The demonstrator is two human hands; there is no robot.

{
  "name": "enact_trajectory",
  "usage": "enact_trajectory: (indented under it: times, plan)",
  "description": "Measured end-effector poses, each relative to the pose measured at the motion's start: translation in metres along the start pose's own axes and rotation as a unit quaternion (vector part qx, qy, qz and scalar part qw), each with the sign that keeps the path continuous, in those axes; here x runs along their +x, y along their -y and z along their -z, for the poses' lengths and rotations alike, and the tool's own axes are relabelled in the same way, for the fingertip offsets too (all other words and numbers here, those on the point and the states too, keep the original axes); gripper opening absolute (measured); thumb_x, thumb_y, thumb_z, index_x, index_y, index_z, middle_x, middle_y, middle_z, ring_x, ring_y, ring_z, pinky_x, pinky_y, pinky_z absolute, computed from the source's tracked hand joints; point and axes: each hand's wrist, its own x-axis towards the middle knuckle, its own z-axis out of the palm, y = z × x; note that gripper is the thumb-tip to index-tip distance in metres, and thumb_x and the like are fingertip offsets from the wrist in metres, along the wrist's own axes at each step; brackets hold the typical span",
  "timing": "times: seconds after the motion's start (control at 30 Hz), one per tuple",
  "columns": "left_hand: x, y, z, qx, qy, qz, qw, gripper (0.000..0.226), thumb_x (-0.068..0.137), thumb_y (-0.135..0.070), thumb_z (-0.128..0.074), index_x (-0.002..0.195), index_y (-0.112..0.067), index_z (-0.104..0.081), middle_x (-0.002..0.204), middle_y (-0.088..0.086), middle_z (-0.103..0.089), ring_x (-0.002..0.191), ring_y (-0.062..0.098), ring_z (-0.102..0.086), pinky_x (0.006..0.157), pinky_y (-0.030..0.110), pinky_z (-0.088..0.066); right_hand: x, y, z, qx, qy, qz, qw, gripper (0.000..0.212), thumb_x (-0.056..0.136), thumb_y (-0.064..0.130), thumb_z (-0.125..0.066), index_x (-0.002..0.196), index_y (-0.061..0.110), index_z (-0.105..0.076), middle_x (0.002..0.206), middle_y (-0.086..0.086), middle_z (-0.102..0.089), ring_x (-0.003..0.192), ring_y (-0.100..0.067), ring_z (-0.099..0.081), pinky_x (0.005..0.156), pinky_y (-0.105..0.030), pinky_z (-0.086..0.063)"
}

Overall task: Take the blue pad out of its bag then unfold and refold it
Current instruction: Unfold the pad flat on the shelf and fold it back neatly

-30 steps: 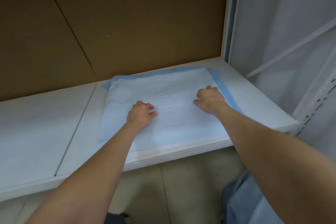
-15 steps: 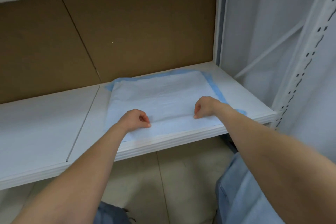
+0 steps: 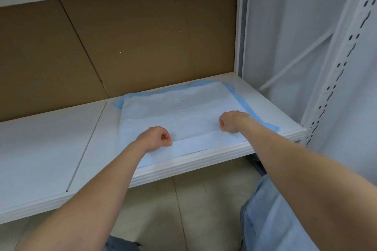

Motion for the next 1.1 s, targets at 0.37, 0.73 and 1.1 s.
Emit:
enact_trajectory:
  times: [0.37, 0.73, 1.1]
  plan:
    - [-0.010, 0.013, 0.008, 0.030, 0.079, 0.017, 0.996, 0.031, 0.074, -0.025, -0.077, 0.095, -0.023, -0.053, 0.092, -0.006, -0.052, 0.086, 0.014, -0.050, 0.073, 0.022, -0.040, 0.000, -0.004, -0.001, -0.019, 0.003, -0.031, 0.999, 0.021, 0.089, -0.001, -0.040, 0.075, 0.010, -0.050, 0.074, -0.002, -0.046, 0.064, -0.019, -0.044, 0.054, -0.027, -0.031]
    - [-0.025, 0.046, 0.029, 0.121, 0.049, 0.106, 0.986, 0.045, 0.068, -0.038, -0.080, 0.101, -0.028, -0.050, 0.106, -0.002, -0.051, 0.101, 0.018, -0.052, 0.087, 0.032, -0.044, 0.003, 0.000, 0.001, 0.034, -0.053, -0.015, 0.998, 0.025, 0.098, 0.007, -0.040, 0.118, 0.007, -0.054, 0.115, -0.011, -0.057, 0.086, -0.025, -0.050, 0.073, -0.031, -0.040]
    - [-0.024, 0.033, 0.028, 0.095, 0.006, 0.070, 0.993, 0.015, 0.076, -0.026, -0.076, 0.081, -0.026, -0.062, 0.087, -0.007, -0.059, 0.086, 0.014, -0.057, 0.072, 0.026, -0.047, -0.004, -0.013, 0.003, 0.032, 0.000, -0.009, 0.999, 0.026, 0.090, 0.032, -0.057, 0.109, 0.014, -0.060, 0.110, -0.001, -0.060, 0.102, -0.024, -0.058, 0.082, -0.033, -0.047]
